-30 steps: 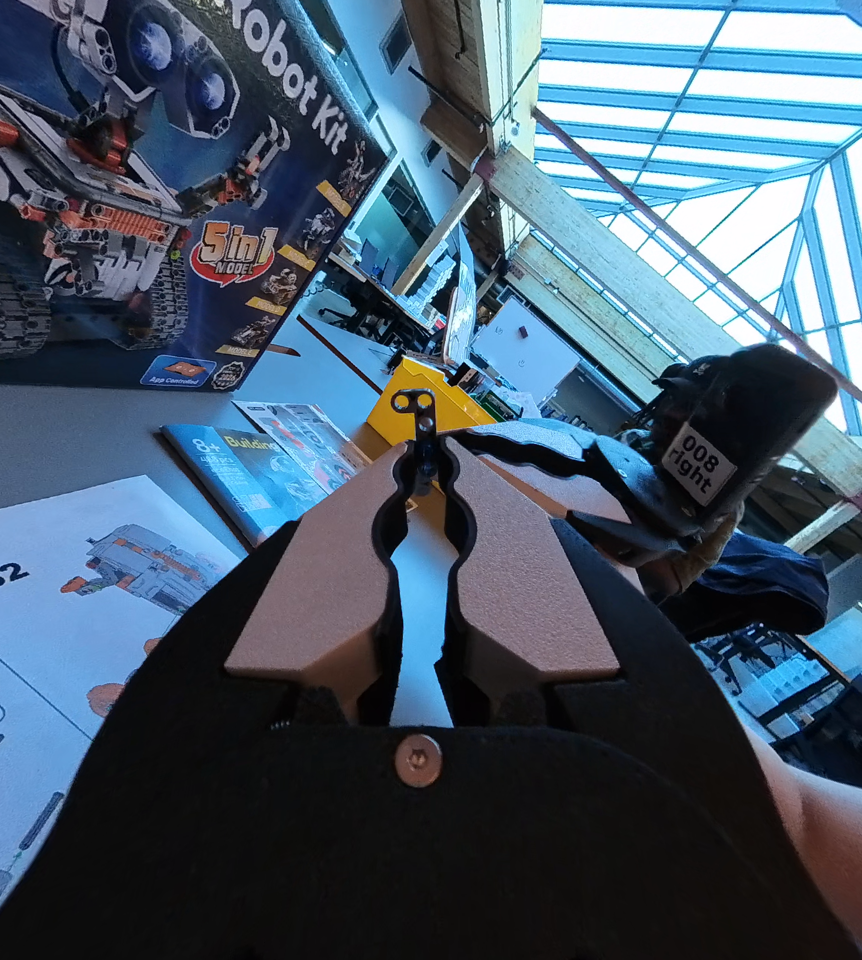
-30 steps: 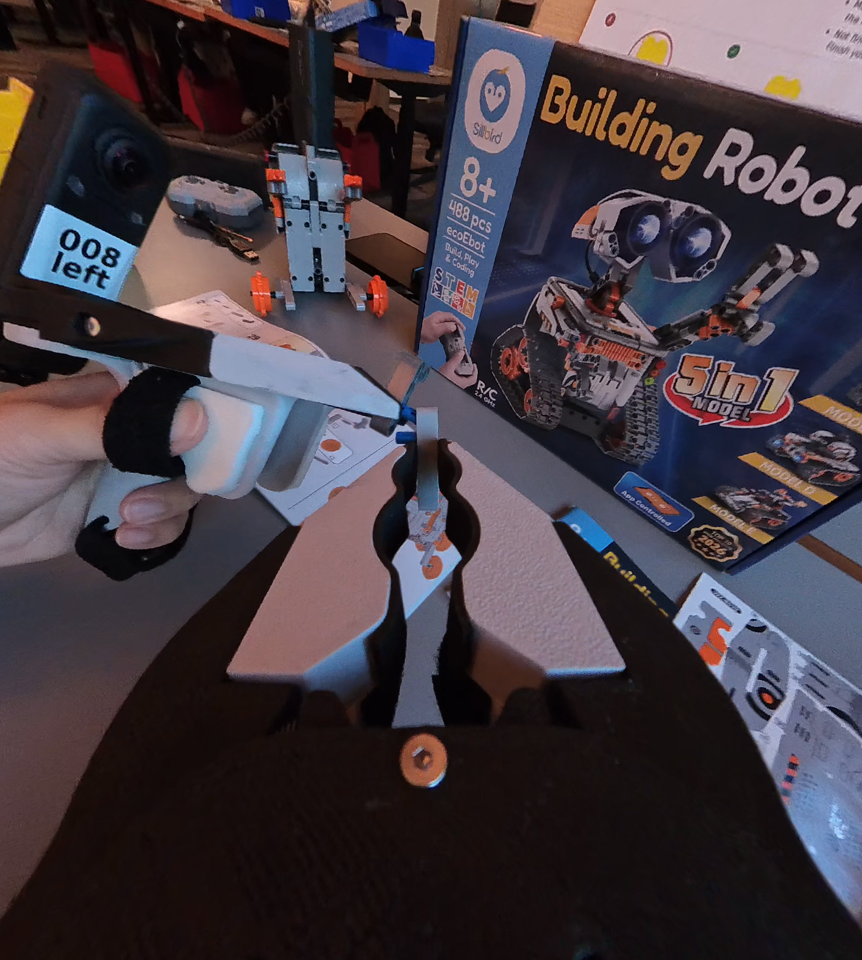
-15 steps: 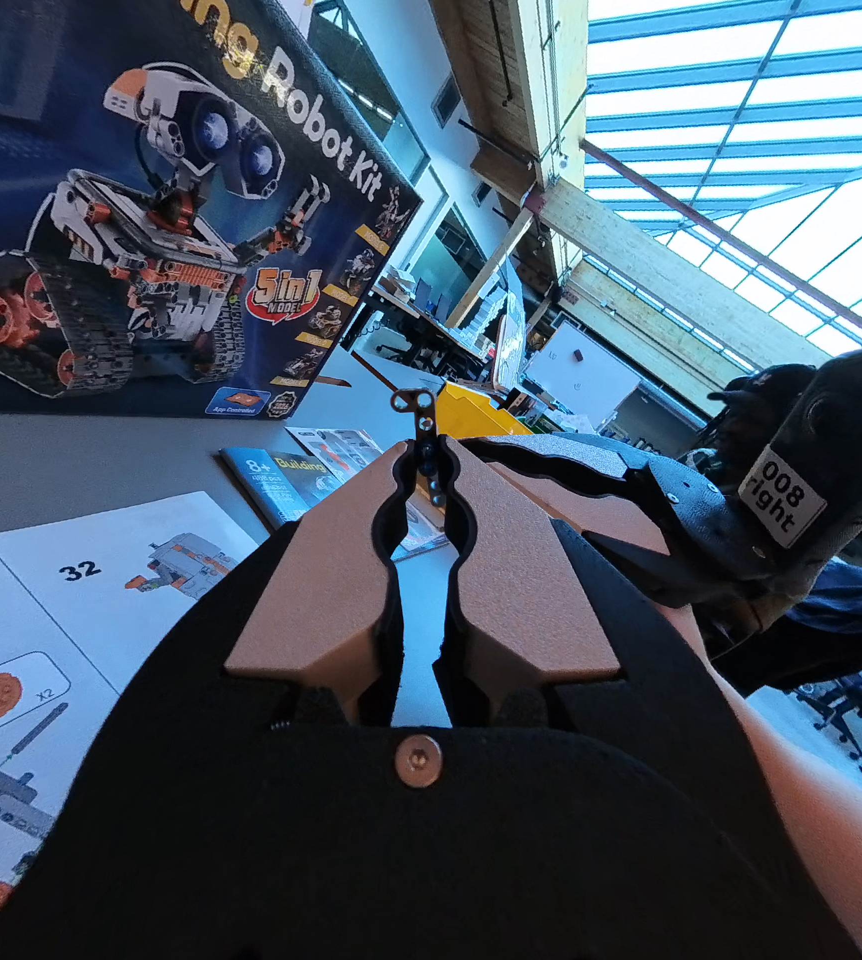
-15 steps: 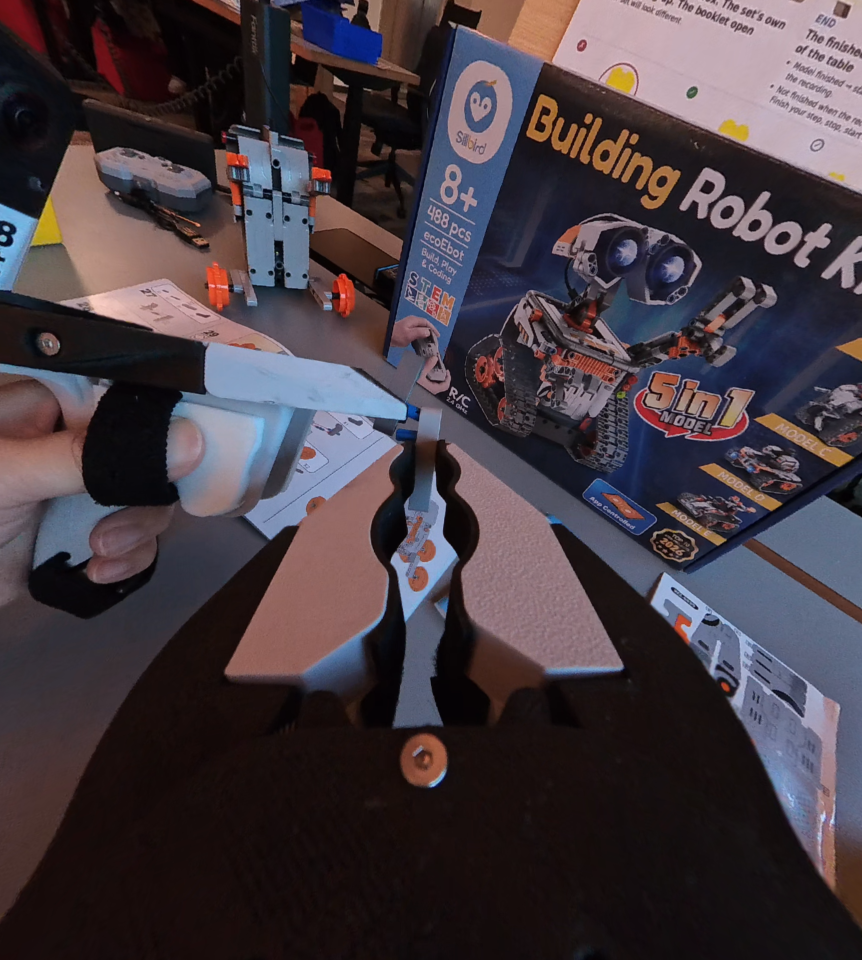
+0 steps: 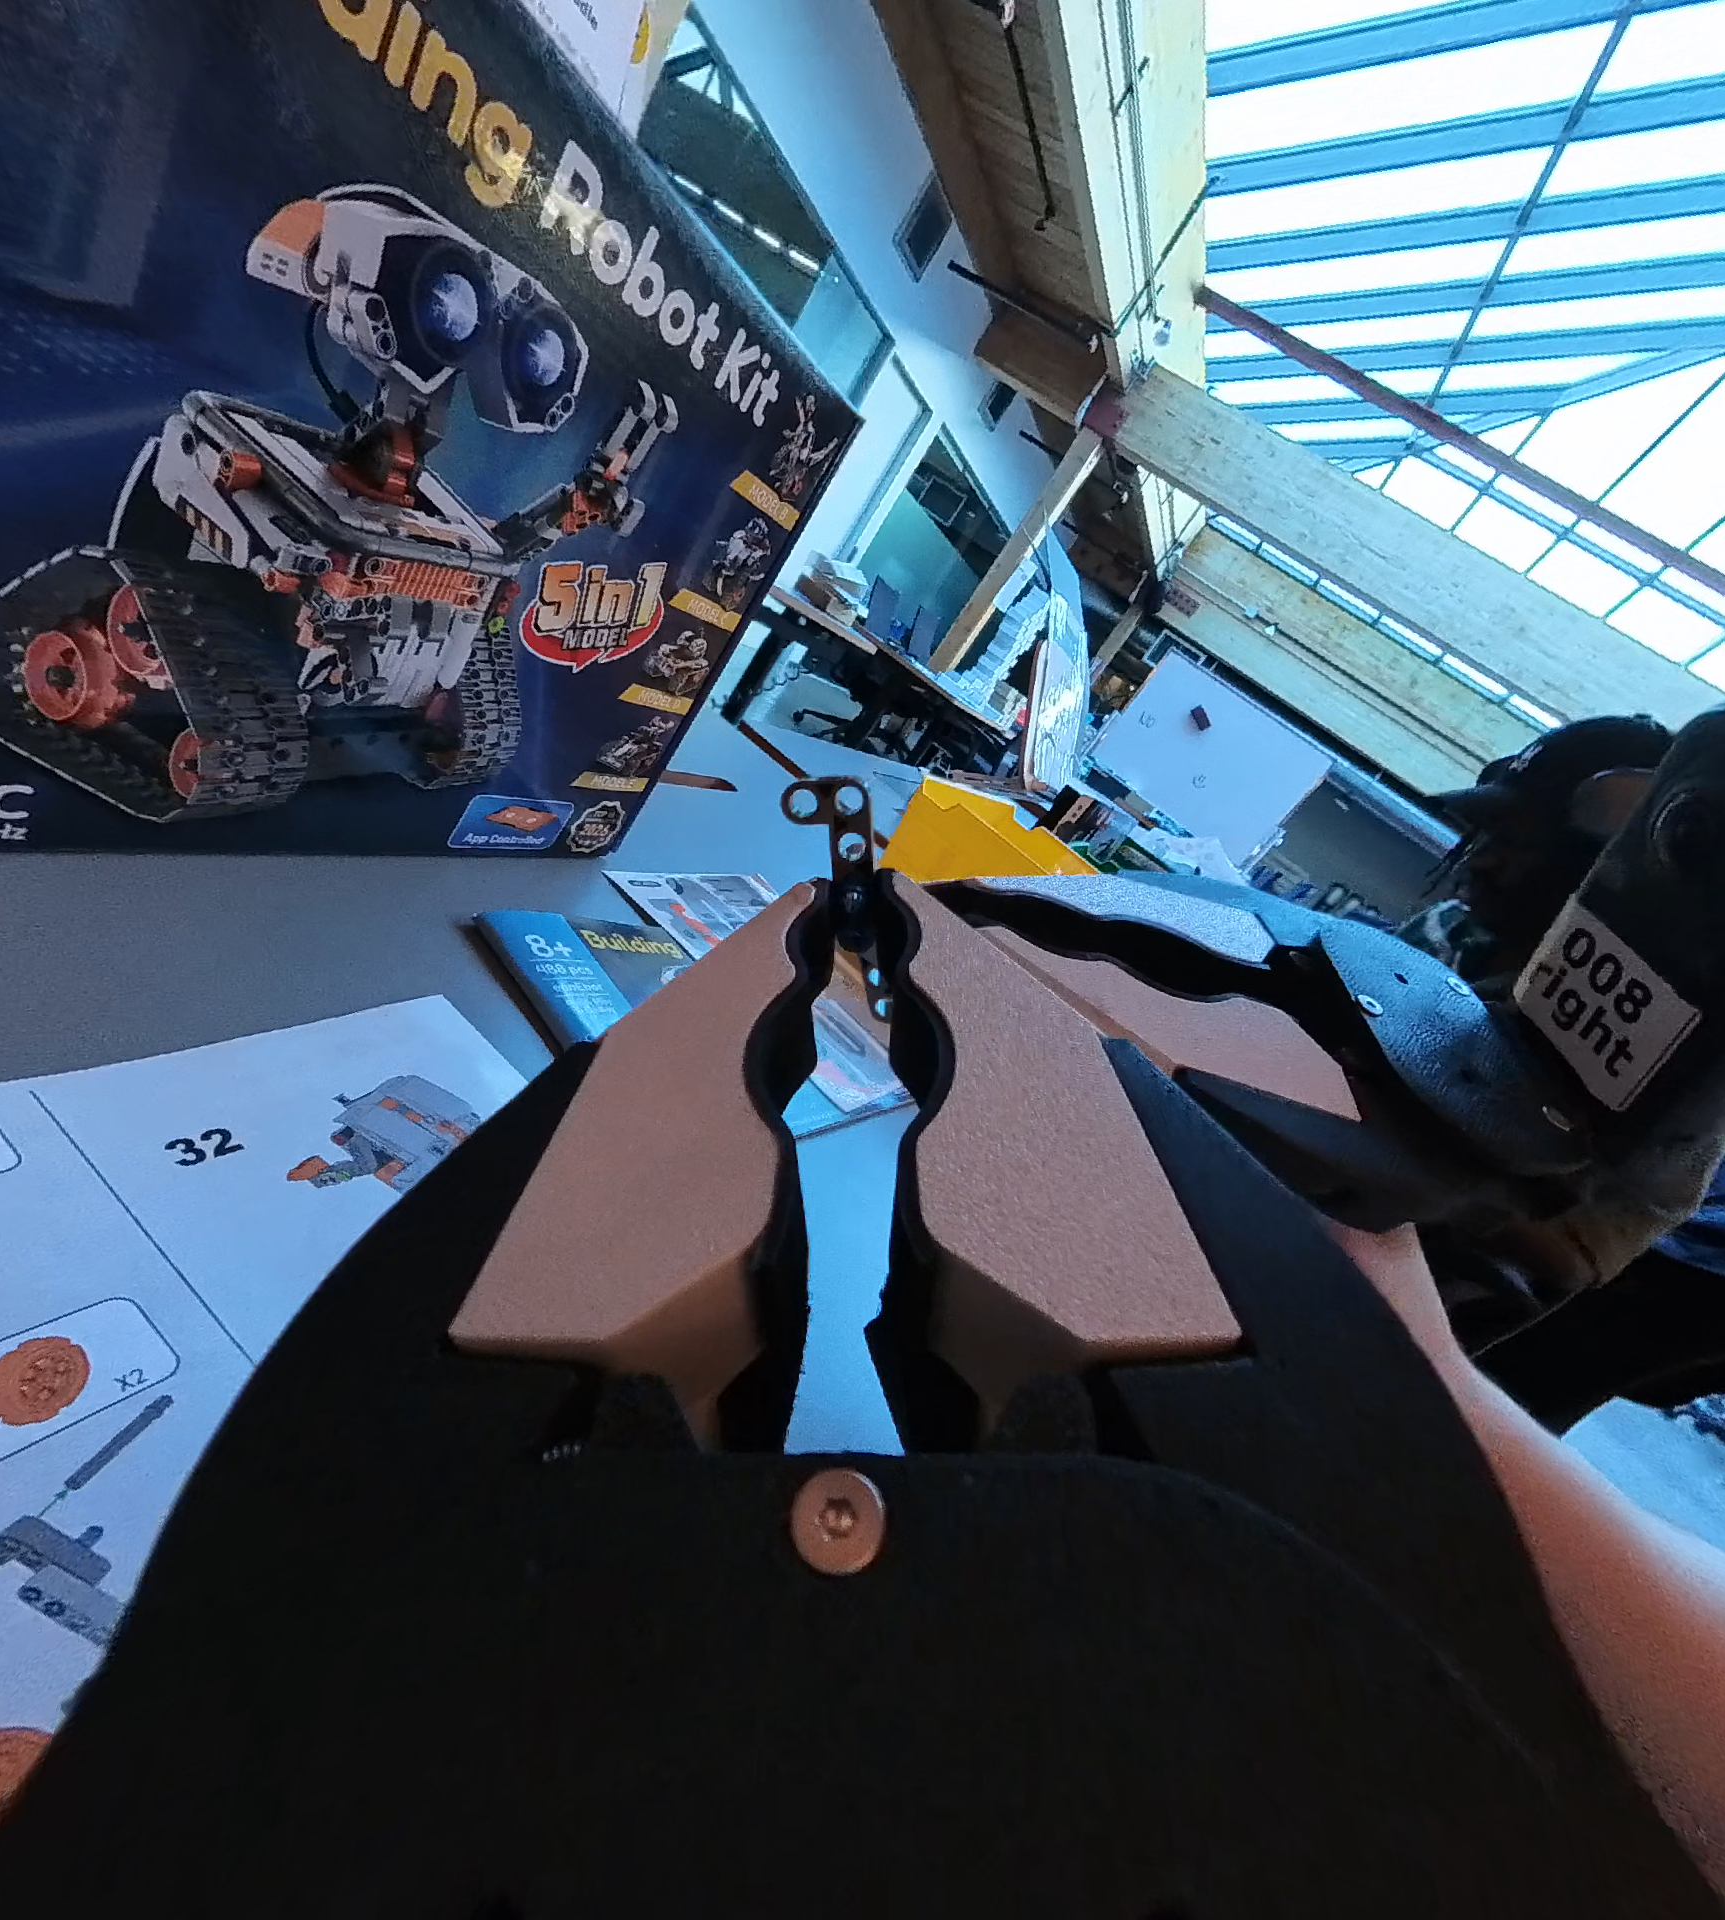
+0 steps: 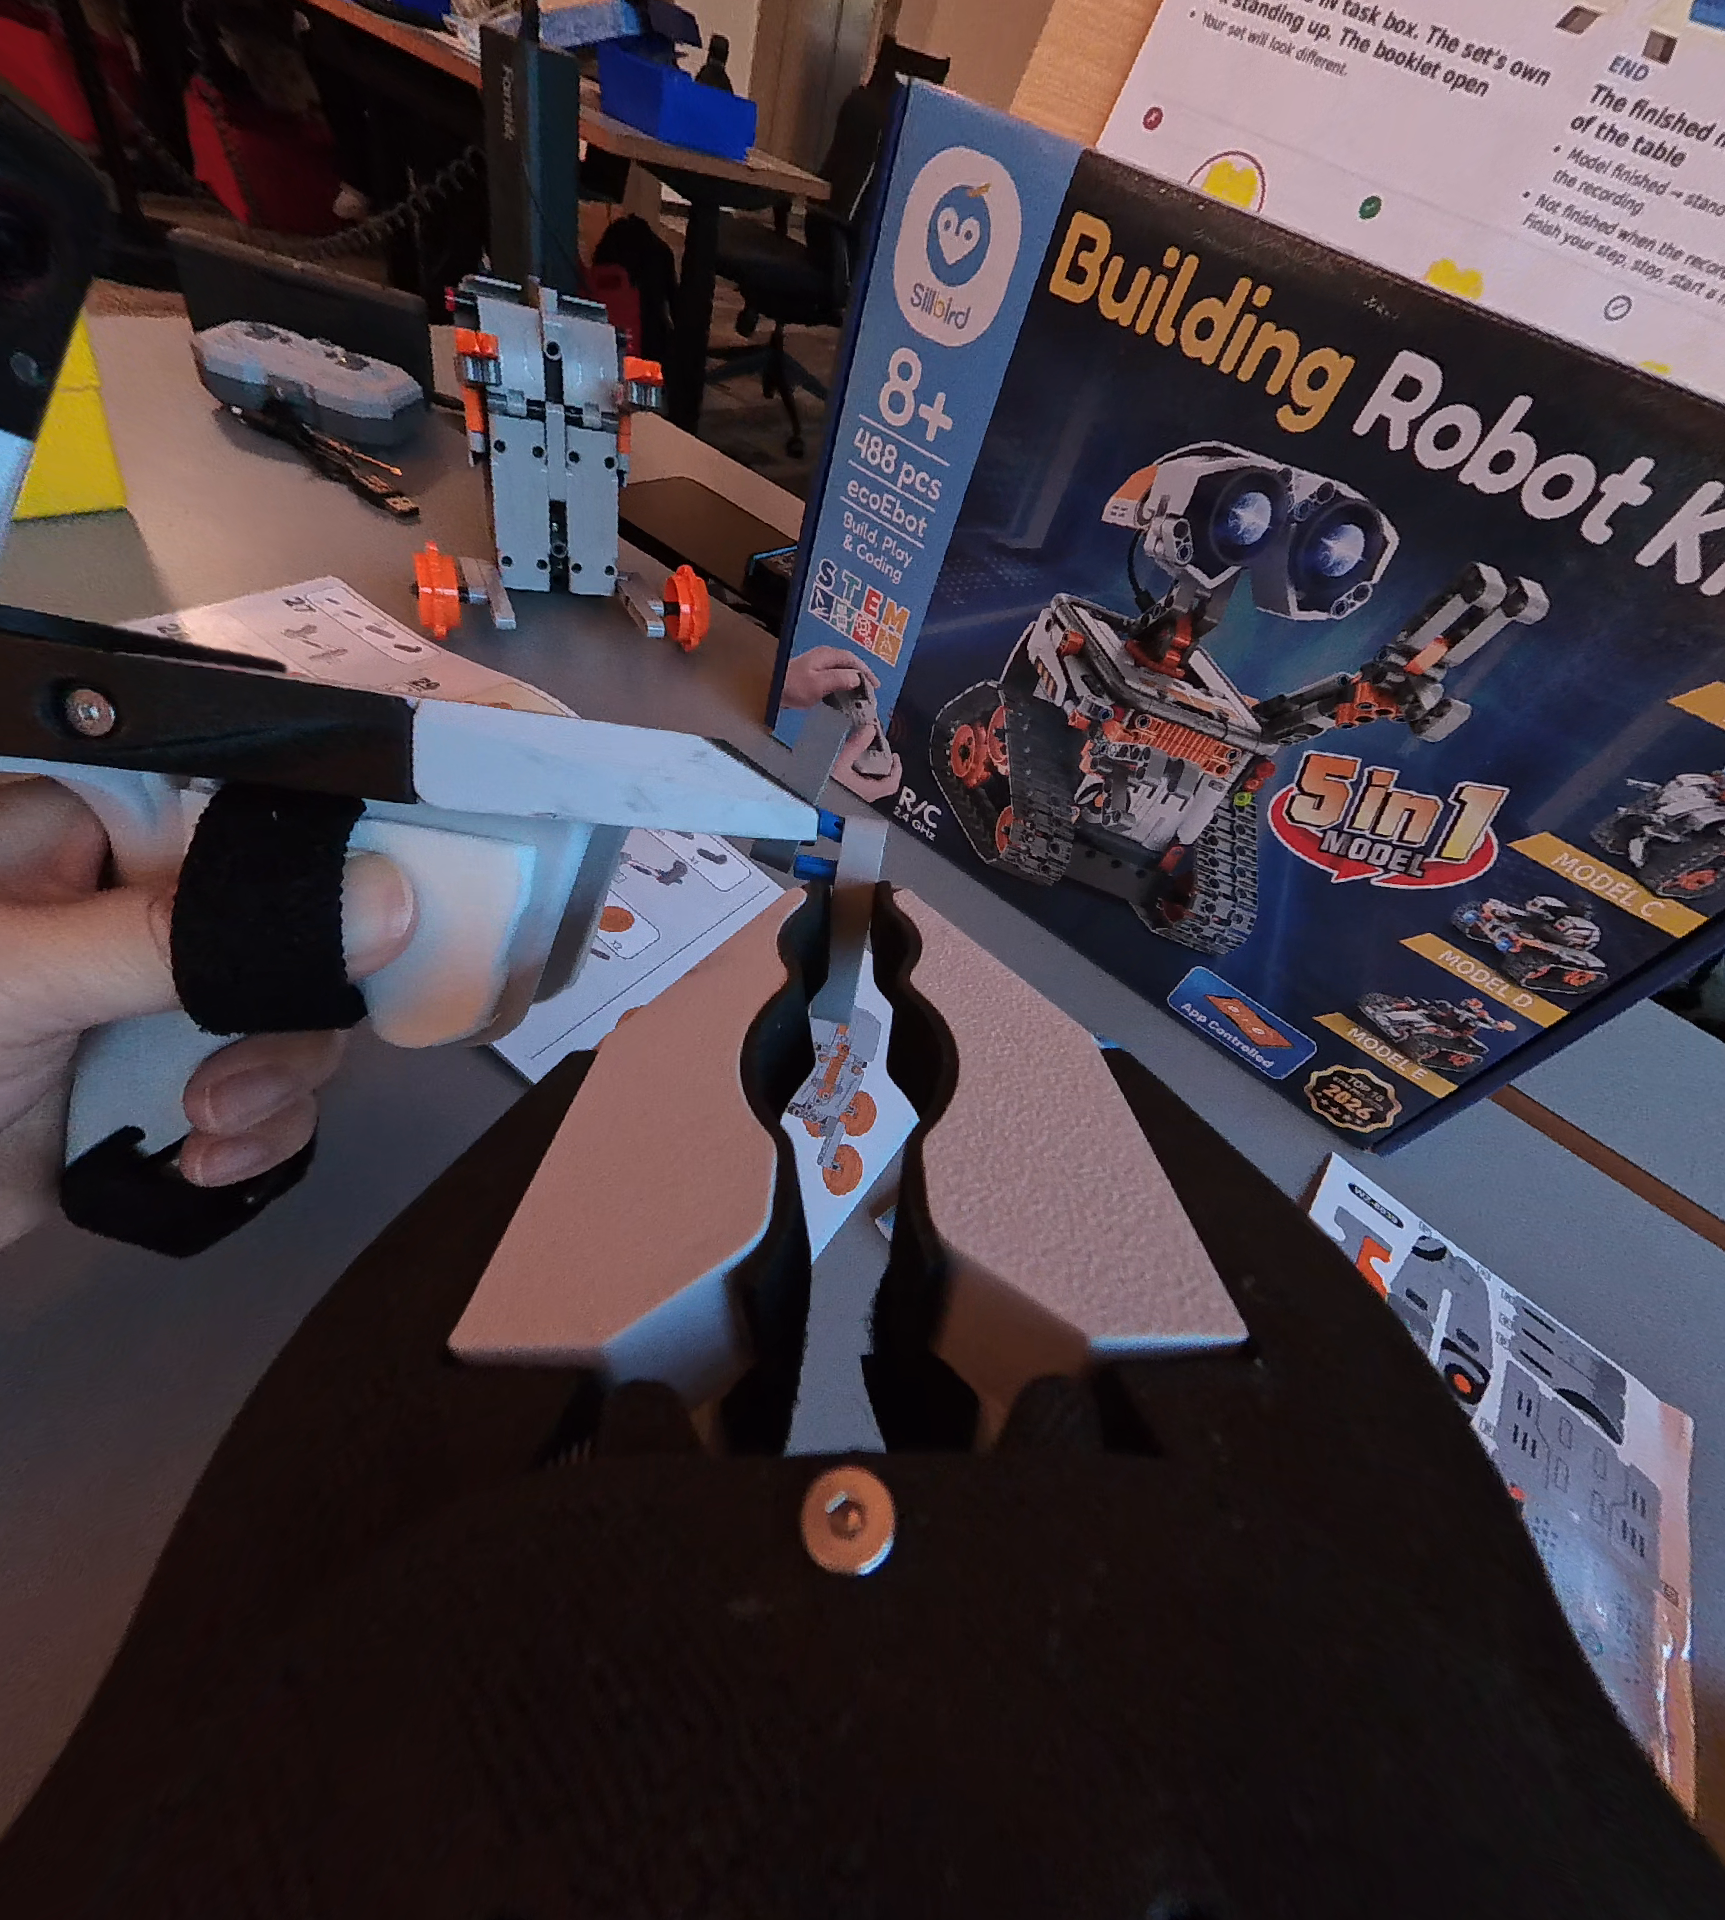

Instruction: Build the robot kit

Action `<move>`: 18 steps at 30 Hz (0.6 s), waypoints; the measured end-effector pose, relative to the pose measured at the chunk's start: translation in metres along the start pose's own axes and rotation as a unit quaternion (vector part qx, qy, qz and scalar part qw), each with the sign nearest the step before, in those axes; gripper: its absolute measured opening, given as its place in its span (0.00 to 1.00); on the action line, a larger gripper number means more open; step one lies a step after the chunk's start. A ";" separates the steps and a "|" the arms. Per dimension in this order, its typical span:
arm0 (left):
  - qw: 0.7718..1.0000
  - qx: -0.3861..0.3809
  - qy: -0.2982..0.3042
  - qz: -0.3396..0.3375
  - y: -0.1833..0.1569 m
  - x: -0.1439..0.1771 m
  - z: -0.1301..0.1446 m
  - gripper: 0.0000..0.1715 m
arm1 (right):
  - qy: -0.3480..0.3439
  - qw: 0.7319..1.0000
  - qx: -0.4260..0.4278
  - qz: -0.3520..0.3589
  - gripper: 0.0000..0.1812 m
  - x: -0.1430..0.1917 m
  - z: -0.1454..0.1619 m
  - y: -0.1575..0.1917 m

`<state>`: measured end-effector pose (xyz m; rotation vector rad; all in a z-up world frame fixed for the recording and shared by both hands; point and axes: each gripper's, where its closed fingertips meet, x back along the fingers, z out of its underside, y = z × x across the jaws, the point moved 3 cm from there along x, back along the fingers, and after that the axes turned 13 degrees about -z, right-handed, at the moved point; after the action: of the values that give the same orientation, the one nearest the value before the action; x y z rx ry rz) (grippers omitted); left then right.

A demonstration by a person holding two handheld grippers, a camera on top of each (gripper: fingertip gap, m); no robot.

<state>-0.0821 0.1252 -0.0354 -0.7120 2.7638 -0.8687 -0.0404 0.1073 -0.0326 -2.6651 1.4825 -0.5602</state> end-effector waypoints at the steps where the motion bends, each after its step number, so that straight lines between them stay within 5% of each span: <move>1: 1.000 -0.008 -0.002 -0.002 -0.001 0.000 0.000 0.03 | -0.003 1.000 0.001 -0.002 0.03 0.001 -0.001 0.000; 18: 0.999 -0.017 -0.043 -0.023 -0.005 0.007 -0.007 0.03 | -0.029 1.000 -0.003 0.004 0.03 0.001 -0.009 0.005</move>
<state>-0.0879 0.1222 -0.0267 -0.8010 2.7031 -0.7822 -0.0469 0.1054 -0.0252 -2.6553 1.4814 -0.4749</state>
